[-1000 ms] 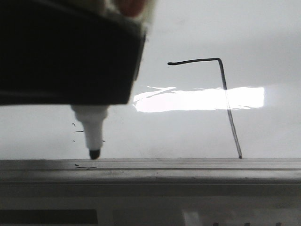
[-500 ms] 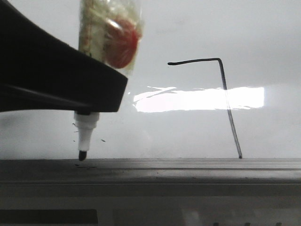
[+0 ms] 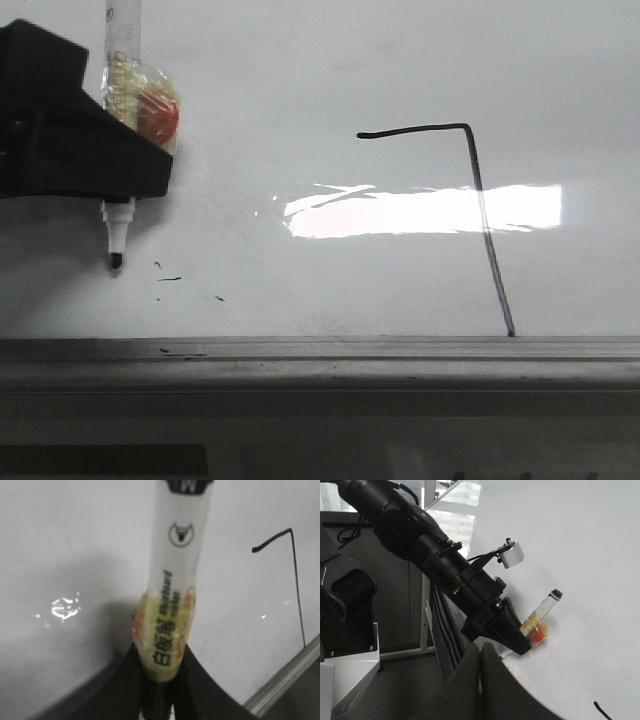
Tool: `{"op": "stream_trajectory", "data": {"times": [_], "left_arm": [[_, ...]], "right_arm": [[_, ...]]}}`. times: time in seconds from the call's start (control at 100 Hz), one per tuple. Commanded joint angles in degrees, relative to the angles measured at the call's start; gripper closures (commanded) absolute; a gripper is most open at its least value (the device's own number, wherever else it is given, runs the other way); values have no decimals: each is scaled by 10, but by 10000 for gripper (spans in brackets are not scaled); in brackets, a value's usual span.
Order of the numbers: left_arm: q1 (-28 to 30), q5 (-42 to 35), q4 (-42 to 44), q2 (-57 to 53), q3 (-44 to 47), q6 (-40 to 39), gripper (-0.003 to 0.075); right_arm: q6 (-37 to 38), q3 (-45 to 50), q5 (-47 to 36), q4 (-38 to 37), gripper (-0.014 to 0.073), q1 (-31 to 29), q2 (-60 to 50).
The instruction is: Write number 7 on whiteboard
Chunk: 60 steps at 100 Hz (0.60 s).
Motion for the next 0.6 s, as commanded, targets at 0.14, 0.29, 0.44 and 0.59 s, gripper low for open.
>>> {"op": "stream_trajectory", "data": {"times": [0.14,0.29,0.44,0.59], "left_arm": [[-2,-48,-35,40,-49,-18,741],[-2,-55,-35,81,-64,-54,741],[-2,-60,-35,117,-67,-73,741],[-2,-62,-35,137,-67,-73,741]], "right_arm": [[-6,-18,-31,0,656,-5,1],[-5,-18,-31,0,656,-5,1],[-2,-18,-31,0,656,-5,1],[-1,-18,-31,0,656,-5,1]]}}
